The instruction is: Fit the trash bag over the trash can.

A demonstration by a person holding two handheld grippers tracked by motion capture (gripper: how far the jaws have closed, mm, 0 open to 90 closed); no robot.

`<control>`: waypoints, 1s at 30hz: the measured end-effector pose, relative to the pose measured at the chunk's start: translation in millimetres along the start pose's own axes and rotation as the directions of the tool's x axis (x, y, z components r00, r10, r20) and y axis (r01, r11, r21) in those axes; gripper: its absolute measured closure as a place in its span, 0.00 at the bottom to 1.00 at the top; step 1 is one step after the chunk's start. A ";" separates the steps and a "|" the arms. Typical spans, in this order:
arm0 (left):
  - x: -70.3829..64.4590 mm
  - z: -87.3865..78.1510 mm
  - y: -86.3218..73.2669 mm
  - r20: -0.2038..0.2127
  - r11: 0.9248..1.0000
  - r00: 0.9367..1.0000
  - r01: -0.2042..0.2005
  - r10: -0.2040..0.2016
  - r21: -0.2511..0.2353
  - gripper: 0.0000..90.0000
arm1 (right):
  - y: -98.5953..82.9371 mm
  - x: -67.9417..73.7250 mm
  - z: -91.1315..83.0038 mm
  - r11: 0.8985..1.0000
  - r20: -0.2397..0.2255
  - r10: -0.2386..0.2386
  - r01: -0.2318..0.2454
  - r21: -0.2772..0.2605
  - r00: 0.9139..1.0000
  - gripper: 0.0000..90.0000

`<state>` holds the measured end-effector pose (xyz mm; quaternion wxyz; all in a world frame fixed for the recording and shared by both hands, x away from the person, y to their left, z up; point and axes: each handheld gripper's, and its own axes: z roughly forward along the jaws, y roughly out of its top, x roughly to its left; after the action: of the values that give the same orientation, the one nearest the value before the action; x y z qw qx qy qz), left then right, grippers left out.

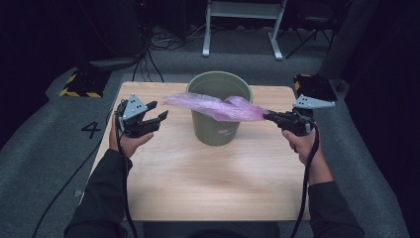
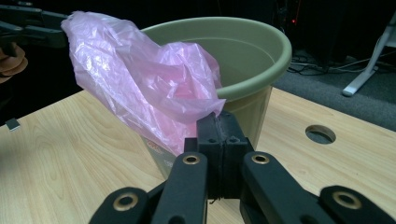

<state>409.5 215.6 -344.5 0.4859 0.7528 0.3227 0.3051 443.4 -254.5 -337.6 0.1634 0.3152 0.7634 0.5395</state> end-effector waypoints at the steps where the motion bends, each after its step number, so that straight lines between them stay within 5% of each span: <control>1: -3.4 -2.5 1.5 0.007 1.000 1.000 -0.008 0.008 -0.015 0.34 | 0.6 0.8 0.1 1.000 -0.003 -0.005 0.005 -0.004 1.000 1.00; 5: -14.6 -10.3 7.7 0.039 0.997 0.998 -0.050 0.053 -0.059 0.24 | 2.3 3.9 0.8 1.000 -0.007 -0.017 0.017 -0.006 1.000 1.00; 12: -39.9 -11.3 31.1 0.101 0.988 0.986 -0.119 0.130 -0.101 0.23 | 4.8 8.9 2.2 0.999 -0.020 -0.036 0.036 -0.007 0.999 1.00; 13: -46.2 -5.4 38.6 0.142 0.987 0.979 -0.130 0.143 -0.096 0.22 | 5.1 10.3 2.9 0.999 -0.028 -0.045 0.045 -0.003 0.999 0.99; 15: -50.0 -1.2 42.1 0.153 0.986 0.976 -0.140 0.153 -0.091 0.22 | 5.3 11.6 3.6 0.999 -0.031 -0.048 0.048 0.000 0.998 0.99; 18: -63.5 17.0 52.6 0.190 0.982 0.963 -0.179 0.188 -0.066 0.21 | 5.5 13.7 5.8 0.998 -0.042 -0.058 0.058 0.004 0.997 0.99; 24: -73.7 38.1 57.3 0.182 0.980 0.963 -0.198 0.201 -0.037 0.21 | 5.5 16.7 9.3 0.998 -0.054 -0.065 0.066 0.012 0.996 0.98; 30: -74.5 48.9 54.5 0.129 0.976 0.968 -0.217 0.216 -0.009 0.61 | 4.4 16.5 8.6 0.998 -0.052 -0.067 0.068 0.014 0.996 0.97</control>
<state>412.6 113.8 -321.4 0.4678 0.8029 0.2073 0.3059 437.5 -236.5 -335.2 0.1593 0.2765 0.7819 0.5355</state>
